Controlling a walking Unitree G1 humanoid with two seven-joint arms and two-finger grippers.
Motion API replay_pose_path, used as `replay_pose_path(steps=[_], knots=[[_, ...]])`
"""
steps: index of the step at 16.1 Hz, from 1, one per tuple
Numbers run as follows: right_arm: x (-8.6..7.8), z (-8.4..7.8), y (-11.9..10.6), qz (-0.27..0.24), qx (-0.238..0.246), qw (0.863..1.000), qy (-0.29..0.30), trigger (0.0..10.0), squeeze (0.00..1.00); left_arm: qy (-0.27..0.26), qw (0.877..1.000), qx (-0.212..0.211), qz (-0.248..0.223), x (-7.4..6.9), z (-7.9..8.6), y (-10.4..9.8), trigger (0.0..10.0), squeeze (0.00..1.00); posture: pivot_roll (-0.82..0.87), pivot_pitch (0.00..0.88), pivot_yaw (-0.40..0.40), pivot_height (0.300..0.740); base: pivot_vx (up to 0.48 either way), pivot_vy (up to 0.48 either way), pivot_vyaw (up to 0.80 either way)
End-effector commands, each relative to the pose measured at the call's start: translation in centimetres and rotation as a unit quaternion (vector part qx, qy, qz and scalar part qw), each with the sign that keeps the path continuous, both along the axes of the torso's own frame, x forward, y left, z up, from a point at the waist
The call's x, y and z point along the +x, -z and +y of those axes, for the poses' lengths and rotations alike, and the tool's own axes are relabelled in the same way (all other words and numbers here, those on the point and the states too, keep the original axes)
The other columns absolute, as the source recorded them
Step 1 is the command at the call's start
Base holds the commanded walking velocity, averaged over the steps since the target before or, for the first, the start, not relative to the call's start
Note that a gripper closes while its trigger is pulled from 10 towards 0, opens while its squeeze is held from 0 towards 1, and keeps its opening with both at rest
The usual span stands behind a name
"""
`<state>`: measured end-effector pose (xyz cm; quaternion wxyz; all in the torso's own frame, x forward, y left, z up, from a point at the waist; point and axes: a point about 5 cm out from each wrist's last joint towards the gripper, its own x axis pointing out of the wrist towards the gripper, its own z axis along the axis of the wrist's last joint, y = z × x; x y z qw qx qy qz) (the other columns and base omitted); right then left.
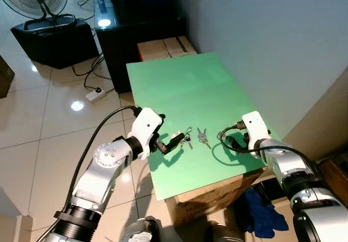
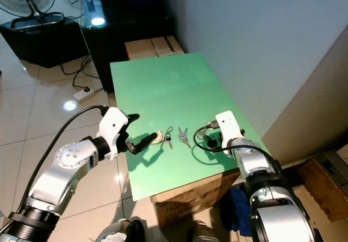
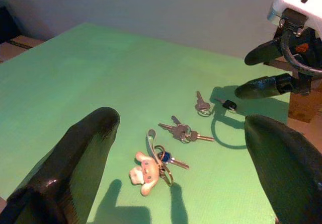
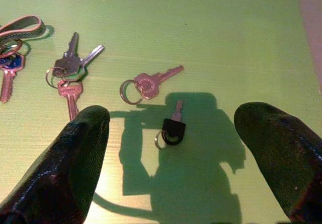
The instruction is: Hang keys on a hook
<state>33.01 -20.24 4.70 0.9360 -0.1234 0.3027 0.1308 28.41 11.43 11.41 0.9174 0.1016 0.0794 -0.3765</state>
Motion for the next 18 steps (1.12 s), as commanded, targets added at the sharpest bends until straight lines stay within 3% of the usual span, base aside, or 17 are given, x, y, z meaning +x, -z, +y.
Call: replay_pose_path(steps=[1,5,11,12,13,18], knots=[[0.2,-0.3,-0.2,-0.001,-0.005,1.0,-0.008,10.0,1.0,-0.003,1.0,0.002,-0.005,-0.1,-0.2,-0.3,10.0,0.0,-0.06,0.109,-0.004,0.718,0.0,0.0,0.0],[1.3,0.8,-1.4,0.011,-0.005,0.998,-0.067,10.0,1.0,0.044,0.999,-0.014,0.008,-0.7,-0.8,-0.8,10.0,0.0,-0.07,0.128,-0.011,0.718,0.0,0.0,0.0],[1.4,0.9,-1.0,0.056,-0.022,0.995,-0.08,10.0,1.0,0.061,0.998,-0.005,0.014,-0.9,-0.8,-1.5,10.0,0.0,-0.05,0.193,0.005,0.718,0.0,0.0,0.0],[1.4,0.8,-1.1,0.059,-0.023,0.995,-0.078,10.0,0.69,0.064,0.998,-0.003,0.017,-1.0,-0.7,-1.5,10.0,0.0,-0.05,0.199,0.011,0.718,0.0,0.0,0.0],[1.5,0.8,-1.1,0.062,-0.023,0.995,-0.078,10.0,0.0,0.066,0.998,-0.001,0.02,-1.1,-0.6,-1.4,10.0,0.0,-0.05,0.203,0.013,0.718,0.0,0.0,0.0],[1.7,1.4,-1.3,0.057,-0.013,0.995,-0.08,10.0,0.0,0.062,0.998,0.004,0.025,-1.2,-0.4,-1.5,10.0,0.0,-0.03,0.211,0.027,0.718,0.0,0.0,0.0]])
